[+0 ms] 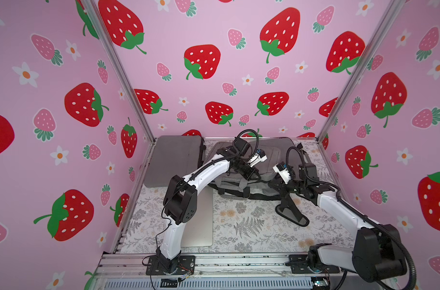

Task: Open the zippered laptop bag and take out the laptop
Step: Unzip the zipper on the zippered laptop bag.

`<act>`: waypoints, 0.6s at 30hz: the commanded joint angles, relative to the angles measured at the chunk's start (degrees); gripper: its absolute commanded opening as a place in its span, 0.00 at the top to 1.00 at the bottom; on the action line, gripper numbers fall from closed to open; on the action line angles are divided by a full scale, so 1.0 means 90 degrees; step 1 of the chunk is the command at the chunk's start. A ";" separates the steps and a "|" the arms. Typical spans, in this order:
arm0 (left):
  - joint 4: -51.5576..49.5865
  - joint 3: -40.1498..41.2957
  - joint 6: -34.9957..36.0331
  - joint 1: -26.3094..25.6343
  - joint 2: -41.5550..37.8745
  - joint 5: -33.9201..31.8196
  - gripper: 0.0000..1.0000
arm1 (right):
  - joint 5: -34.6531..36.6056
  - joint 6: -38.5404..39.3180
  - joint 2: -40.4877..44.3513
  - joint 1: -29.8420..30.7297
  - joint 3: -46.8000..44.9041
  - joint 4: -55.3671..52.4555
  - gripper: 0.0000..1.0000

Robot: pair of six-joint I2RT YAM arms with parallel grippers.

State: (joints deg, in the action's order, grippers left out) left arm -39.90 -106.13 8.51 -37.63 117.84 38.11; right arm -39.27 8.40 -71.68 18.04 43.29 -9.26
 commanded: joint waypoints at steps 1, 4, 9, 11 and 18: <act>0.0618 -0.0335 -0.0197 -0.0047 -0.0046 0.0052 1.00 | 0.0439 0.0135 0.0262 0.0458 -0.0050 -0.0463 1.00; 0.0722 -0.0329 -0.0260 -0.0106 -0.0018 0.0116 1.00 | 0.0709 -0.0111 0.0229 0.0942 -0.0006 -0.0473 1.00; 0.0963 -0.0227 -0.0336 -0.0231 -0.0024 0.0260 1.00 | 0.0901 -0.1124 0.0131 0.1381 -0.0206 0.0606 1.00; 0.1062 -0.0129 -0.0351 -0.0278 -0.0035 0.0303 1.00 | 0.0924 -0.1306 -0.0076 0.1536 -0.0109 0.0684 0.97; 0.1270 0.0344 -0.0209 -0.0293 -0.0326 0.0349 1.00 | 0.1237 -0.2170 0.0042 0.1483 -0.0352 0.0790 0.79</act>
State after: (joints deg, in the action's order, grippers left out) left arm -38.33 -103.02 6.20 -38.59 117.84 35.64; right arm -25.23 -6.57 -72.44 30.04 40.97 -3.97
